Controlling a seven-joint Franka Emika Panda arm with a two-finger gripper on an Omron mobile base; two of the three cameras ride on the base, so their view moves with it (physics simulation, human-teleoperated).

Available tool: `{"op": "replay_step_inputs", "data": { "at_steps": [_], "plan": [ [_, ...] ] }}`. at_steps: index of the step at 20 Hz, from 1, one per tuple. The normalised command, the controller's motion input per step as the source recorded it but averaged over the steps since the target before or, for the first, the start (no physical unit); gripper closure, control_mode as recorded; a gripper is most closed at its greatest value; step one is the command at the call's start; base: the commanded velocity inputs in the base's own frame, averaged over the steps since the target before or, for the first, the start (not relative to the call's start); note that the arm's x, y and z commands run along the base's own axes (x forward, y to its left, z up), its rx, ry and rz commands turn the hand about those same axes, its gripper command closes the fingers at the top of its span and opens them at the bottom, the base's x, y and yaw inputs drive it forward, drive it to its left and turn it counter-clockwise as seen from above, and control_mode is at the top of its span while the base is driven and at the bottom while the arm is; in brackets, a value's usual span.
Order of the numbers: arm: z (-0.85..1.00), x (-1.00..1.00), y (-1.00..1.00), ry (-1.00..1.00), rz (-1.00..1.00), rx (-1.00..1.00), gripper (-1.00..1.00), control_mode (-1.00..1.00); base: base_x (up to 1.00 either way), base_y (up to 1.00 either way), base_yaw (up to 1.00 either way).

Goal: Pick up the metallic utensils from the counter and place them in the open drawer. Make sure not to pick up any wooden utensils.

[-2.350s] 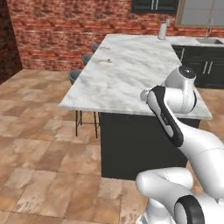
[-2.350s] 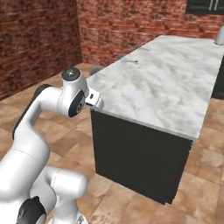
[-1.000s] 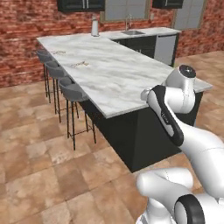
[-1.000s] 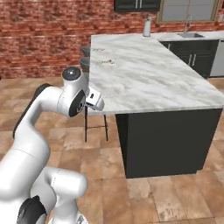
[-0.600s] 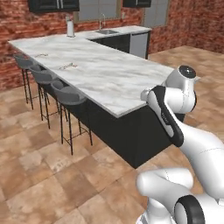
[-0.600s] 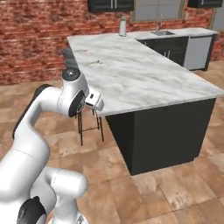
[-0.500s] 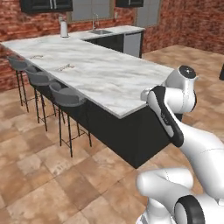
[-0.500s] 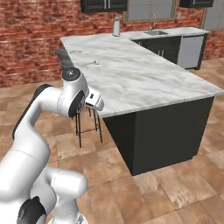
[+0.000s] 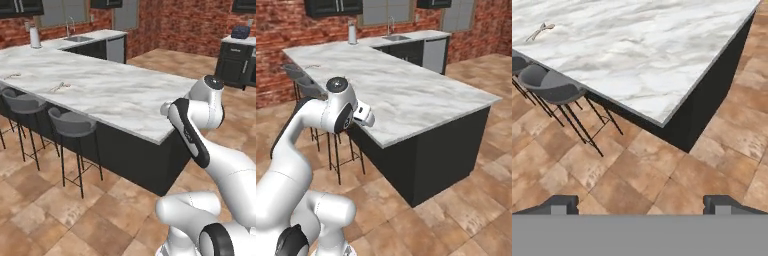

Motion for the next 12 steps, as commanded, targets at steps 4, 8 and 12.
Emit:
{"op": "replay_step_inputs", "data": {
  "at_steps": [4, 8, 12],
  "plan": [
    [0.0, 0.0, 0.0, 0.0, 0.0, 0.0, -1.0, 1.0, 0.4, 1.0, -0.43],
    [0.0, 0.0, 0.0, 0.0, 0.0, 0.0, -1.0, 1.0, 0.4, 1.0, -0.42],
    [0.0, 0.0, 0.0, 0.0, 0.0, 0.0, -1.0, 1.0, 0.39, 1.0, -0.42]
  ]
}}
